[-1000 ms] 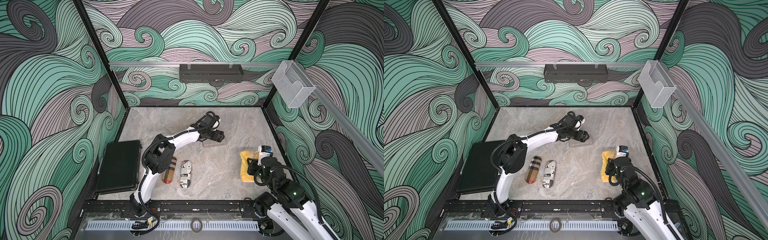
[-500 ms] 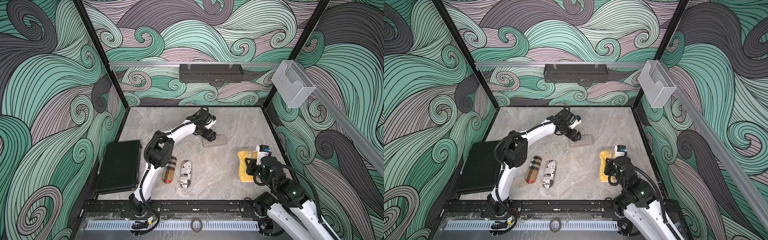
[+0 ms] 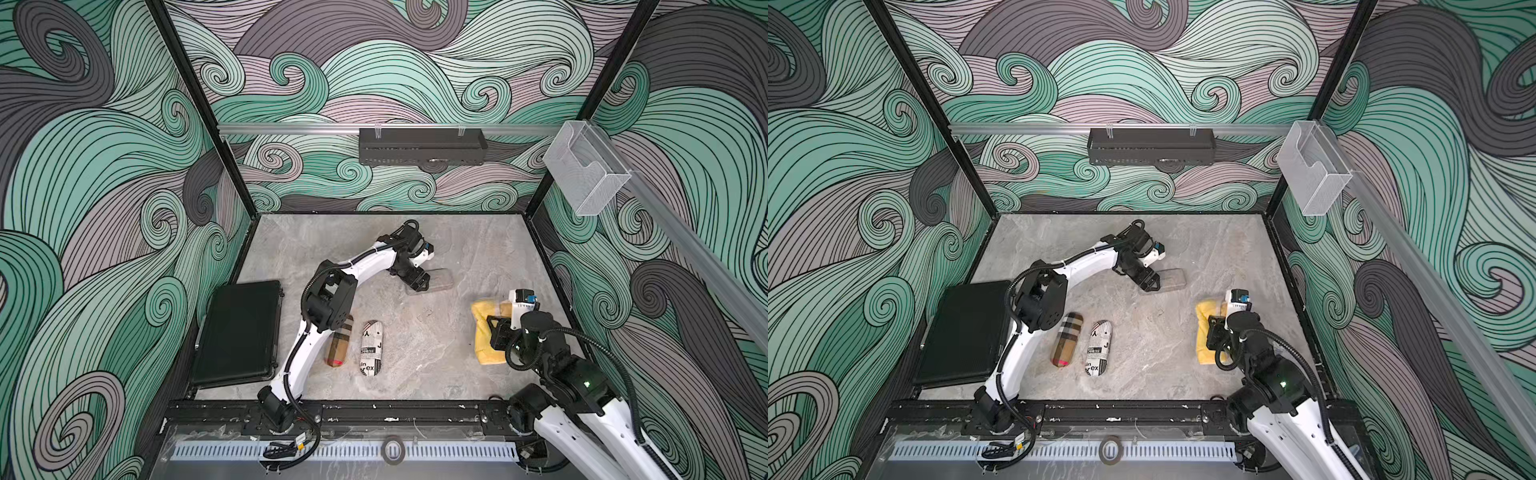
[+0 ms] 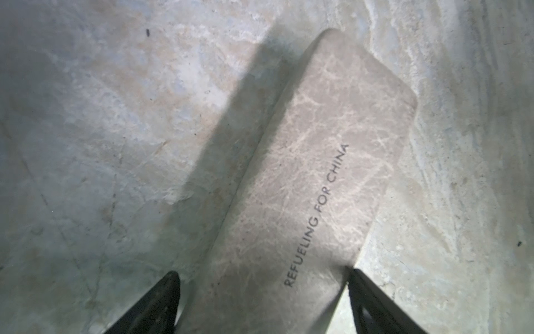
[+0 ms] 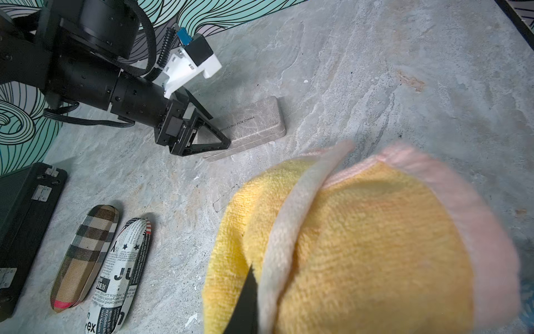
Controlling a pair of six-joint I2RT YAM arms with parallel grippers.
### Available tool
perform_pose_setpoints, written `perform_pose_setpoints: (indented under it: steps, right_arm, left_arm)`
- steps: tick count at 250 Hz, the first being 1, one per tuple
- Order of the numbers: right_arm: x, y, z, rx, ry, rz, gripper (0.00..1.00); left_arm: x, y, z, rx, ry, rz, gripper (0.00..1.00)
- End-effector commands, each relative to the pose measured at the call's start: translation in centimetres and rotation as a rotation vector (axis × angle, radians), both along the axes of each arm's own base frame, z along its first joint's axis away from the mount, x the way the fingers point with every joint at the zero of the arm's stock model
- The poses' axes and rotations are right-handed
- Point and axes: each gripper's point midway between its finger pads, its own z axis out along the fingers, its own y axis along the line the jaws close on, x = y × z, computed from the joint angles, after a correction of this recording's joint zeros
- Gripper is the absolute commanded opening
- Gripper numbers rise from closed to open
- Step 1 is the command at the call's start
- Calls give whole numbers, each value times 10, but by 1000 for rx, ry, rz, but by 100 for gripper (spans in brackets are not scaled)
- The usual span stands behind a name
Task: Wipe the eyeglass case
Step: Pick up the eyeglass case from the center of the board.
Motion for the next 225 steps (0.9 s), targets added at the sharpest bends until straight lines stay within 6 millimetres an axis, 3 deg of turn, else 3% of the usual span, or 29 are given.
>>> perform_pose_setpoints:
  steps: [1,55,89,134,182,225]
  right_arm:
    - [3,2,-3,-7,-3,11,0]
    - [3,3,-3,-6,-4,11,0]
    - [3,3,-3,-7,0,13,0]
    - [3,3,-4,-6,0,14,0]
    - [4,3,-4,-8,2,13,0]
    - [9,13,0,-18,12,60,0]
  left_arm:
    - [-12,7,-1,27,11,-26,84]
    - [-24,5,-9,103,-42,-68,82]
    - [-21,7,-11,162,-104,-52,81]
    - [-15,12,-14,228,-177,-20,70]
    - [-24,12,4,190,-219,10,51]
    - [-45,22,35,106,-234,67,48]
